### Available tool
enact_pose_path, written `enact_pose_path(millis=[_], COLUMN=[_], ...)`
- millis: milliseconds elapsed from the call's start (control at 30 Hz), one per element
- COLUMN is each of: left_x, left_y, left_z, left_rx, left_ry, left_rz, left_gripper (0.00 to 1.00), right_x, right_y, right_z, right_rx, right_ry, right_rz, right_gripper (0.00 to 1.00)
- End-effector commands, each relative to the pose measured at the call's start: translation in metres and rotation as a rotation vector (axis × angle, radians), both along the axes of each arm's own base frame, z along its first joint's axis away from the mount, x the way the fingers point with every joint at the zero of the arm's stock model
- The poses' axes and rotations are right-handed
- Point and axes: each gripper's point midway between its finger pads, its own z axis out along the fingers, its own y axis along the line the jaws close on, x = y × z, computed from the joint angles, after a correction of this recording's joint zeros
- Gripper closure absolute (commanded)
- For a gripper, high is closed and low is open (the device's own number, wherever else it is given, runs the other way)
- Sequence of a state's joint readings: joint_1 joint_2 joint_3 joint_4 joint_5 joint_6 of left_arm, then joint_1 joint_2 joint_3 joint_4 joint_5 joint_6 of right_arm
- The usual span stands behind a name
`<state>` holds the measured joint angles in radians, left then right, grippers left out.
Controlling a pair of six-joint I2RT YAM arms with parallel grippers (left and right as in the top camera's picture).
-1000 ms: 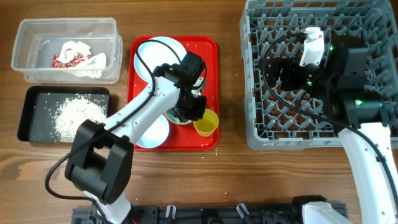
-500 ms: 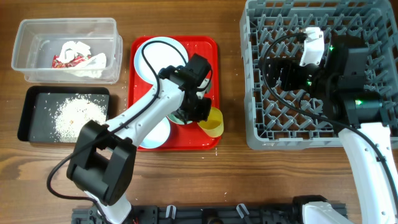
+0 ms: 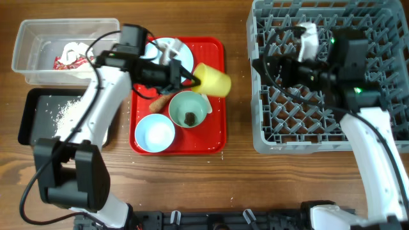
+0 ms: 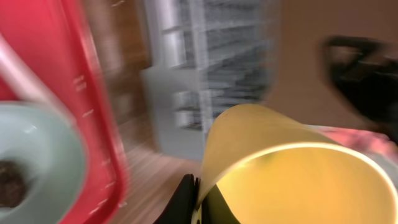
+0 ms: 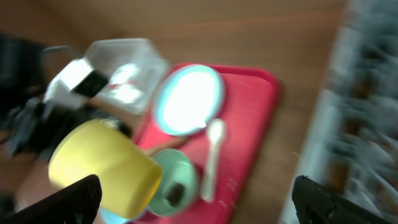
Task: Sort waste into correct bins and load items into the dishwasher rack
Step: 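Lift the yellow cup and hand it to the right gripper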
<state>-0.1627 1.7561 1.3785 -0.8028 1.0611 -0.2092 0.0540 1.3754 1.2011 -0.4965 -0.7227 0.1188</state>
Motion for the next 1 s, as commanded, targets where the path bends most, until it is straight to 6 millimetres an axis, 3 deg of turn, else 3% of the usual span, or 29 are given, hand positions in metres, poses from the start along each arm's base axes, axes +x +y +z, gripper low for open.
enact_pose_path(millis=[0,167,500,767,967], left_x=[-0.008,-0.003,-0.001,-0.002,-0.002], left_y=[0.004,0.018,0.018,0.017,0.016], left_z=[0.069,0.080,0.080,0.080,0.080], left_rx=[-0.346,-0.401,-0.399,-0.399,-0.399], left_ry=[-0.067,-0.067,-0.076,-0.071,-0.070], left_rz=[-0.101,-0.084,-0.083,-0.083,-0.086], left_gripper=[0.96,0.96,0.96,0.96,0.96], right_x=[-0.019,-0.018,-0.048,-0.054,-0.053], right_y=[0.041,0.067,0.130,0.150,0.150], right_z=[0.028,0.035,0.036,0.042,0.046], right_rx=[0.212,0.369,0.363,0.360,0.363], right_ry=[-0.091,-0.082,-0.122,-0.154,-0.176], right_rz=[0.341,0.512,0.677,0.701,0.704], right_gripper=[0.00,0.01,0.09,0.29,0.53])
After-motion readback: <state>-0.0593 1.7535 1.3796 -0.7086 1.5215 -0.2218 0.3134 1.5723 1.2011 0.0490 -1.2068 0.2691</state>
